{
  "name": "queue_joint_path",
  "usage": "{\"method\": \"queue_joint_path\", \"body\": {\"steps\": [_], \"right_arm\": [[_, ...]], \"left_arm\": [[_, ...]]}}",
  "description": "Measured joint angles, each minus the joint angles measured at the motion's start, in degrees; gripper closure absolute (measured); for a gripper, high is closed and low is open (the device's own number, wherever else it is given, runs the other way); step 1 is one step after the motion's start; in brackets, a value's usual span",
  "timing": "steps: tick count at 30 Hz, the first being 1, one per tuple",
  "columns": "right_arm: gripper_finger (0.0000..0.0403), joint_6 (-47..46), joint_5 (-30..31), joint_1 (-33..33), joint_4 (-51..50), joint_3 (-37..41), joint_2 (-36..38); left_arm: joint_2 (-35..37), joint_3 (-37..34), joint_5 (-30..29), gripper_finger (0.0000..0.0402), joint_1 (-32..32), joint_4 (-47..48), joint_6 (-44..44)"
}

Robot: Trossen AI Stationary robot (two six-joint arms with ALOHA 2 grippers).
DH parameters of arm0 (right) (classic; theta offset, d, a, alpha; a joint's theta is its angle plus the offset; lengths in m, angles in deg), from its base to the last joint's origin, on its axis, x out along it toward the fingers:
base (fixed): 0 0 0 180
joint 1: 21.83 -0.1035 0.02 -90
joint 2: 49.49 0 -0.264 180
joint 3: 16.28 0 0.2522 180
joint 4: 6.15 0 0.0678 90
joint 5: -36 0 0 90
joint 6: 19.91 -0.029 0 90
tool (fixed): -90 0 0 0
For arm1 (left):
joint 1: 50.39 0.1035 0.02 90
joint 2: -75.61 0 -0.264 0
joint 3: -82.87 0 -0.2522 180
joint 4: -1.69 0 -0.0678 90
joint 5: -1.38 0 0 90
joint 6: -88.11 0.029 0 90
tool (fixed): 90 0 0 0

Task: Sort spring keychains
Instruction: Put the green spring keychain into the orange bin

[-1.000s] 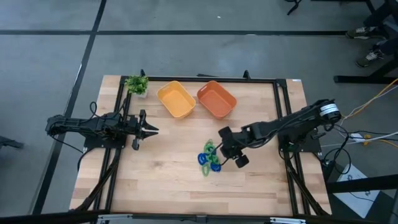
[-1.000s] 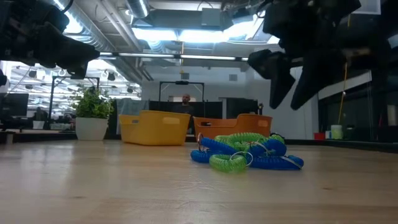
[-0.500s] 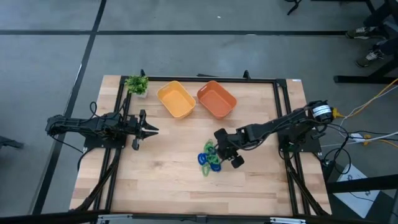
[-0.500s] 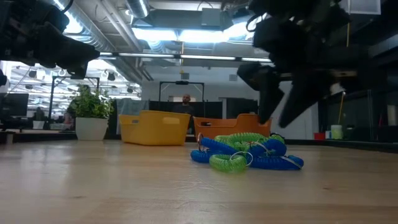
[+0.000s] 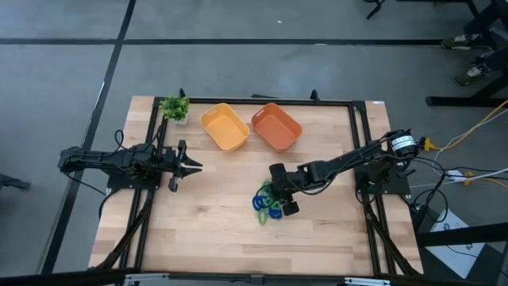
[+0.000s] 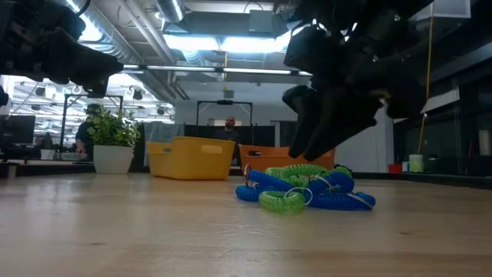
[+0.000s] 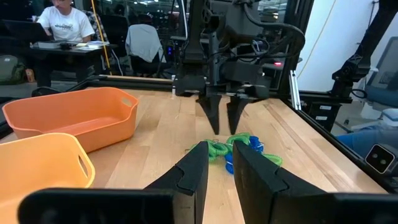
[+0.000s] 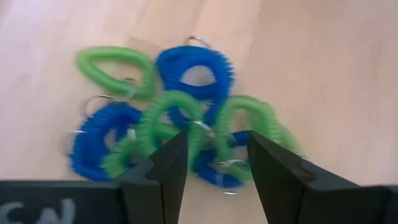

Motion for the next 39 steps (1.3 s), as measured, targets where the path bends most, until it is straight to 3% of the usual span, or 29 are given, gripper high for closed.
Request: {"method": "queue_joint_path", "body": {"steps": [6, 39], "right_arm": [[0.0237, 1.2, 10.6, 0.1, 0.1, 0.0, 0.0], [0.0237, 0.8, 10.5, 0.5, 3.3, 0.0, -4.7]], "left_arm": [[0.0, 0.0, 0.0, 0.0332, 0.0, 0.0, 0.0], [0.0, 0.0, 0.0, 0.0334, 0.0, 0.0, 0.0]]}}
